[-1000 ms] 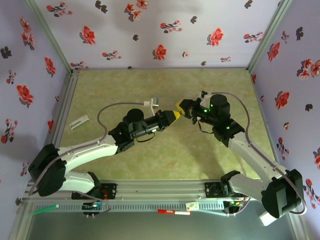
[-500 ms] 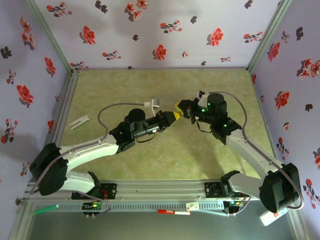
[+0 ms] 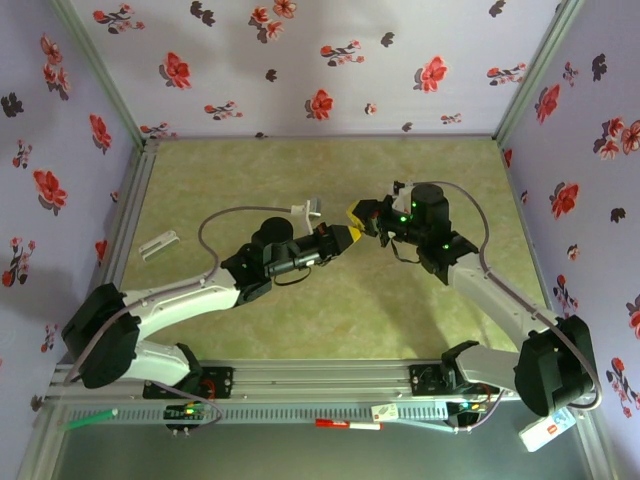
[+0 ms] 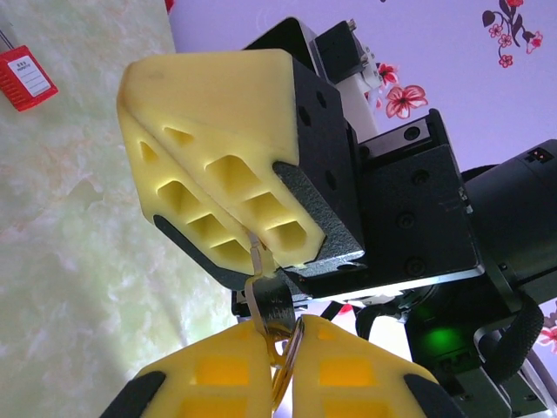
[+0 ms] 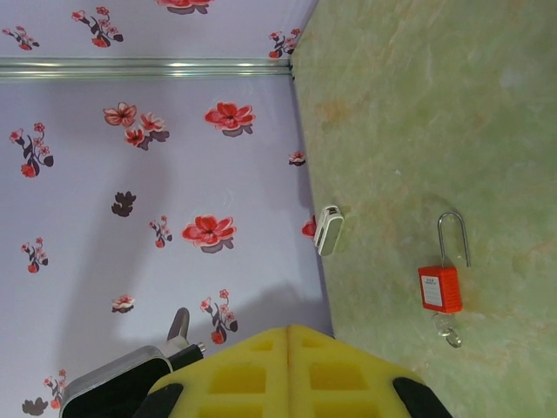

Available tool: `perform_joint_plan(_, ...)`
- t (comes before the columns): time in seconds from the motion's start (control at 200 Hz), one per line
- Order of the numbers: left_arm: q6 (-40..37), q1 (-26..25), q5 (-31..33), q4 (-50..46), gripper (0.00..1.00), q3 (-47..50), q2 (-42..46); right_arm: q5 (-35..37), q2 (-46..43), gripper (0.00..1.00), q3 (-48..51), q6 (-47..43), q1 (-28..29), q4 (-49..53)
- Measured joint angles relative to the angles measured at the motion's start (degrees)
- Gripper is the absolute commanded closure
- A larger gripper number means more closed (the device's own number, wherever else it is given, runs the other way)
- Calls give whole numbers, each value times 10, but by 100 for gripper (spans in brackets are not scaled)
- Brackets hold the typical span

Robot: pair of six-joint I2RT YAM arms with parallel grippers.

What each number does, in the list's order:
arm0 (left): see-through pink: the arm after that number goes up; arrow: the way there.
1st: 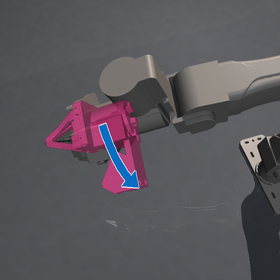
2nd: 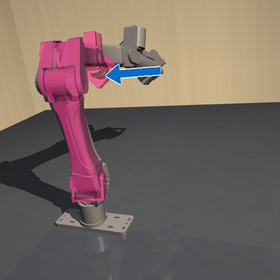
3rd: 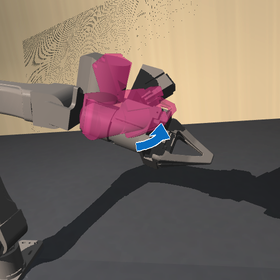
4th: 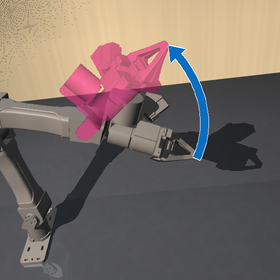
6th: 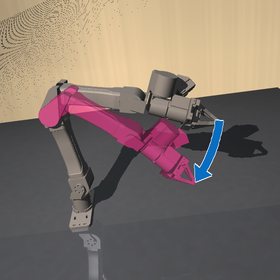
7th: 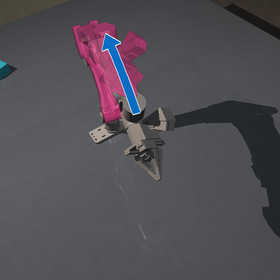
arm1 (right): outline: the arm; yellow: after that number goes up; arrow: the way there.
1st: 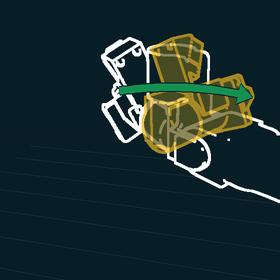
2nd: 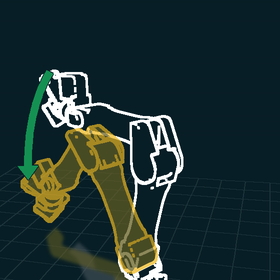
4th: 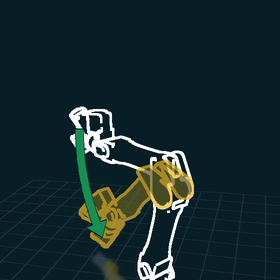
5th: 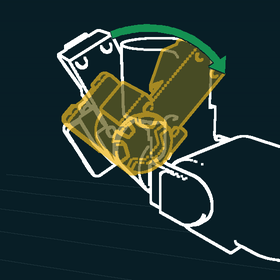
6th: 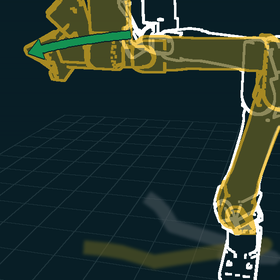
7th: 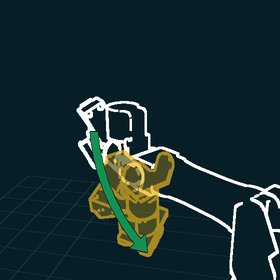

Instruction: Unlock with the key

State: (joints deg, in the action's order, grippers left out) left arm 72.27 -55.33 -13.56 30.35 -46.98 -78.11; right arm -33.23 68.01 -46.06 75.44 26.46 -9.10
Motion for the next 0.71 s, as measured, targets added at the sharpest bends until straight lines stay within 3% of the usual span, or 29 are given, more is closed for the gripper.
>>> perform_joint_plan(0.15, -8, 0, -1, -1, 100, 0, 0, 0, 0, 100, 0, -2, 0, 0)
perform_joint_plan(0.255, -23, -3, 1, -17, 100, 0, 5, 0, -4, 85, 0, -10, -1, 16)
perform_joint_plan(0.51, -88, -16, -10, -106, 100, -3, 39, 15, -57, 74, -19, -76, -25, 134)
perform_joint_plan(0.6, -116, -16, -21, -145, 100, -6, 45, 19, -74, 61, -32, -92, -32, 161)
perform_joint_plan(0.705, -144, -16, -26, -190, 100, -9, 54, 24, -91, 53, -34, -106, -33, 182)
